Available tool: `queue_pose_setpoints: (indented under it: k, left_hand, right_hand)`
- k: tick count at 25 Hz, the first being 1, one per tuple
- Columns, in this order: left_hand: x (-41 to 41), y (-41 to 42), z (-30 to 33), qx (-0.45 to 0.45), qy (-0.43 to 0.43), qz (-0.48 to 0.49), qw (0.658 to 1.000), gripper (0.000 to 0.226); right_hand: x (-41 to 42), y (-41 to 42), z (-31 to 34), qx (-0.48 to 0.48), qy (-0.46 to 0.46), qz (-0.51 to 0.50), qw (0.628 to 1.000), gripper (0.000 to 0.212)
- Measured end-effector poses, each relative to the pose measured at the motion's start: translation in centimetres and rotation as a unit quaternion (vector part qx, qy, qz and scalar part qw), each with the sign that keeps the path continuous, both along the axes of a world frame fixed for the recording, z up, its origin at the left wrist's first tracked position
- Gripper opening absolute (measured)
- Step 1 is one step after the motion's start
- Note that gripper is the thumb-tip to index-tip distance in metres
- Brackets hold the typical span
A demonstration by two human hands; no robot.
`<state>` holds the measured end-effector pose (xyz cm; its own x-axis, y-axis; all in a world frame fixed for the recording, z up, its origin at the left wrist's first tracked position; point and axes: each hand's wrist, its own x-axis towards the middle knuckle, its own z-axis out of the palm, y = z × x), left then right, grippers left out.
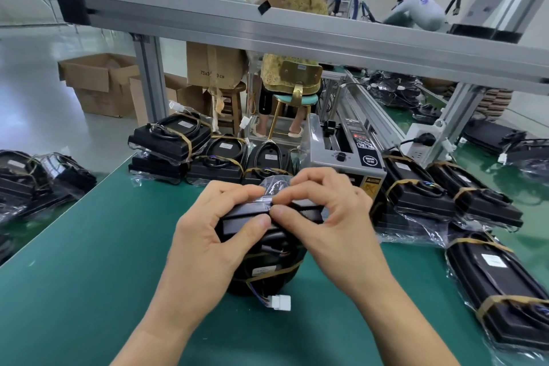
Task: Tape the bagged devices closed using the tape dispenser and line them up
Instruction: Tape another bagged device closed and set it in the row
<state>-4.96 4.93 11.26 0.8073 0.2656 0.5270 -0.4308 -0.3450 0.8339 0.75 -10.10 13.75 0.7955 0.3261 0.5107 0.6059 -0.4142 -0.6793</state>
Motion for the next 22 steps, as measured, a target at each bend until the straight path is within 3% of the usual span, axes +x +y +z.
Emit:
queue_pose_setpoints:
  k: [3, 5, 8, 11, 13, 16, 18, 22]
  left_hand:
    - [0.0, 1.1, -0.4, -0.031, 0.009, -0.008, 0.999, 0.027]
    - [-0.3, 2.1, -0.8, -0.072, 0.021, -0.023, 0.997, 0.028]
    - [-0.7, 3.5, -1.6, -0.128, 0.018, -0.043, 0.991, 0.034]
    - [-1.2, 5.0, -2.7, -0.189, 0.019, -0.053, 0.98, 0.03]
    - [-1.5, 6.1, -3.7, -0.228, 0.03, -0.047, 0.972, 0.032]
    - [-2.1, 7.3, -4.8, -0.272, 0.043, -0.028, 0.961, 0.031]
    - [-2.4, 7.5, -5.3, -0.248, 0.062, -0.004, 0.967, 0.031]
    - [-2.9, 6.3, -5.7, -0.186, 0.104, 0.035, 0.976, 0.037]
  right_hand:
    - [1.2, -1.4, -1.1, 0.101, 0.082, 0.033, 0.991, 0.016]
    - [1.6, -2.7, -2.0, 0.137, 0.174, 0.097, 0.97, 0.04]
    - [1.6, -2.9, -4.6, 0.064, 0.229, 0.174, 0.956, 0.073]
    - [1.5, -1.3, -7.0, -0.005, 0.263, 0.179, 0.948, 0.094]
    - [1.1, 0.3, -7.8, -0.004, 0.291, 0.196, 0.937, 0.094]
    - [0.6, 1.8, -8.1, 0.024, 0.264, 0.2, 0.943, 0.064]
    - [0.6, 1.8, -7.6, 0.019, 0.216, 0.17, 0.961, 0.054]
    - [0.9, 0.3, -6.3, -0.059, 0.1, 0.092, 0.989, 0.058]
